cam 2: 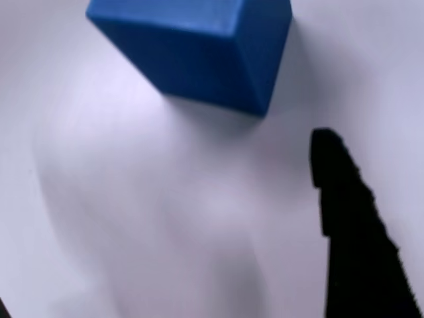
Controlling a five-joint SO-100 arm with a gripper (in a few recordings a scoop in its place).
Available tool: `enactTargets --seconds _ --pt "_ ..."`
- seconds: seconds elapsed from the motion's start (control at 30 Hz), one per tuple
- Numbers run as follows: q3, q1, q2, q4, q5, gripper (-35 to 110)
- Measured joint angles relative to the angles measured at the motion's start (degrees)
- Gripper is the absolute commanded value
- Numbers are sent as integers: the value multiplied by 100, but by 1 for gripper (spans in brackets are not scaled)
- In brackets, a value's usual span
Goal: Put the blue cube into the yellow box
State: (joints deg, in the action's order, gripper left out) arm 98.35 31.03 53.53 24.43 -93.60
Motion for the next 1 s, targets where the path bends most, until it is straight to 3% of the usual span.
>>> enactTargets --seconds 0.3,1.0 --pt "-721 0 -633 606 -396 60" --pt "-2391 -35 -2004 255 -606 60"
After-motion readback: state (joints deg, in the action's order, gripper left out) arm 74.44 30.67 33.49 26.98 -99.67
